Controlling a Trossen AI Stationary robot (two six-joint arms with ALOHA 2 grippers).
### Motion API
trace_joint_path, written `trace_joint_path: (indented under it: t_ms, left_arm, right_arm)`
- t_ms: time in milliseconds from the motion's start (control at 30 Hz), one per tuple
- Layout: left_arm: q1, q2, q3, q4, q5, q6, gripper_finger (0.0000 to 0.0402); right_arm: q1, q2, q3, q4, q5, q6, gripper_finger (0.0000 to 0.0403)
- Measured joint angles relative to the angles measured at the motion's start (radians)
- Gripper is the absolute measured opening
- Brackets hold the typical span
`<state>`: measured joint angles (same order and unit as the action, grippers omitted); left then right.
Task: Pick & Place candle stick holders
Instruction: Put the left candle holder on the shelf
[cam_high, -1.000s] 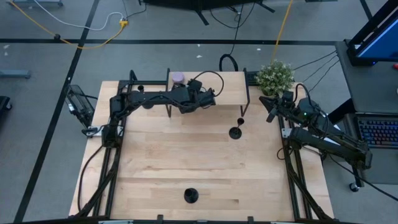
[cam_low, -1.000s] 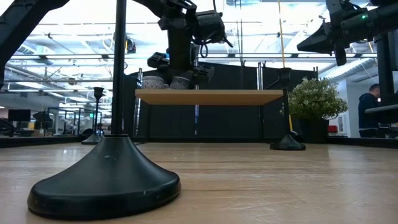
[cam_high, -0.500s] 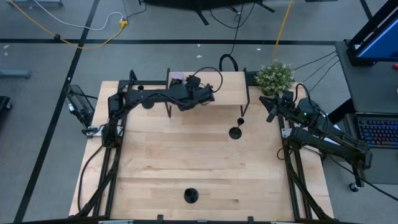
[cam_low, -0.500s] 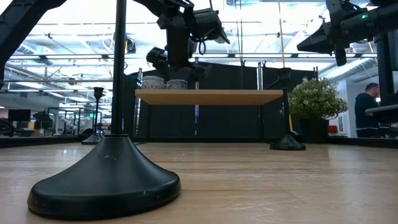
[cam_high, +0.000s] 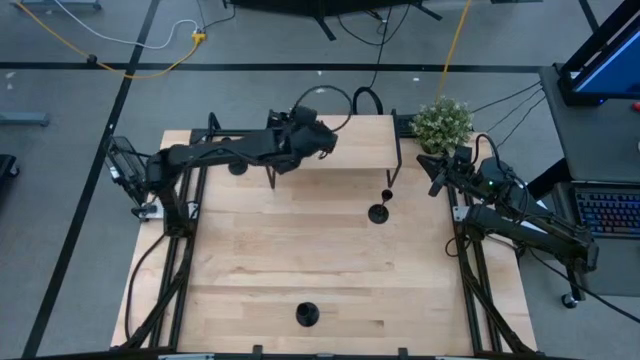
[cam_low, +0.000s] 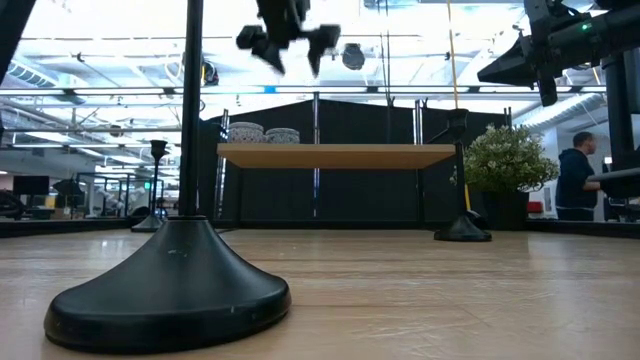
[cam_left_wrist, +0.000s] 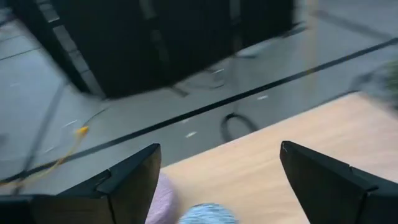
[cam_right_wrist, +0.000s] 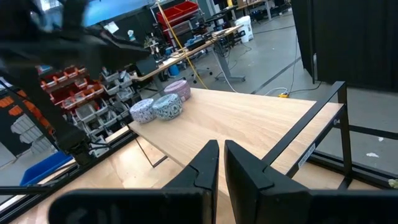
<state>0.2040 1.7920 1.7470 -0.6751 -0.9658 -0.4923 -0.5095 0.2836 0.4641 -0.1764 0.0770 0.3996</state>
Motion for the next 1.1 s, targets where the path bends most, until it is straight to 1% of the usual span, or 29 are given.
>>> trace_joint_path:
  t_ms: [67,100,200,267,333,433,500,567,700,833,900,967,1000,1033,1100]
  left_arm:
    - [-0.022,-0.045,0.0,0.075,0.051,0.078,0.032]
    - [-0.03,-0.072,0.0,0.105,0.095,0.11,0.0313]
    - [-0.046,-0.13,0.003,0.176,0.288,0.19,0.0292]
    - [-0.054,-0.155,0.003,0.172,0.408,0.213,0.0279]
    - [-0.063,-0.179,0.002,0.155,0.506,0.218,0.0265]
    - [-0.079,-0.216,0.001,0.097,0.579,0.206,0.0247]
    - [-0.09,-0.241,0.001,0.002,0.577,0.174,0.0237]
    - [-0.101,-0.267,0.001,-0.099,0.554,0.114,0.0227]
    - [-0.123,-0.328,0.001,-0.325,0.418,-0.047,0.0208]
    - [-0.105,-0.379,0.002,-0.613,0.302,-0.283,0.0195]
    - [-0.078,-0.394,0.001,-0.757,0.28,-0.418,0.0191]
    - [-0.037,-0.398,0.001,-0.872,0.276,-0.518,0.0187]
    - [-0.012,-0.399,0.001,-0.905,0.276,-0.545,0.0185]
    - [0.015,-0.399,-0.004,-0.9,0.277,-0.541,0.0184]
    - [0.07,-0.4,-0.011,-0.861,0.31,-0.464,0.0184]
  right_arm:
    - [0.0,0.0,0.0,0.0,0.0,0.0,0.0018]
    - [0.0,0.0,0.0,0.0,0.0,0.0,0.0018]
    - [0.0,0.0,0.0,0.0,0.0,0.0,0.0018]
    - [0.0,0.0,0.0,0.0,0.0,-0.002,0.0018]
    - [0.0,0.0,0.0,0.0,0.0,-0.003,0.0018]
    - [0.0,0.0,0.0,0.005,0.001,-0.001,0.0018]
    - [0.0,0.0,0.0,0.008,0.0,0.0,0.0018]
    - [0.0,0.0,0.0,0.008,0.0,0.0,0.0018]
    - [0.0,0.0,0.0,0.008,0.0,0.0,0.0018]
    - [0.0,0.0,0.0,0.008,0.0,0.0,0.0018]
    - [0.0,0.0,0.0,0.008,0.0,0.003,0.0018]
    - [0.0,0.0,0.0,0.008,0.0,0.011,0.0018]
    - [0.0,0.0,0.0,0.008,0.0,0.012,0.0018]
    - [0.0,0.0,0.0,0.008,0.0,0.012,0.0018]
    - [0.0,0.0,0.0,0.008,0.0,0.016,0.0018]
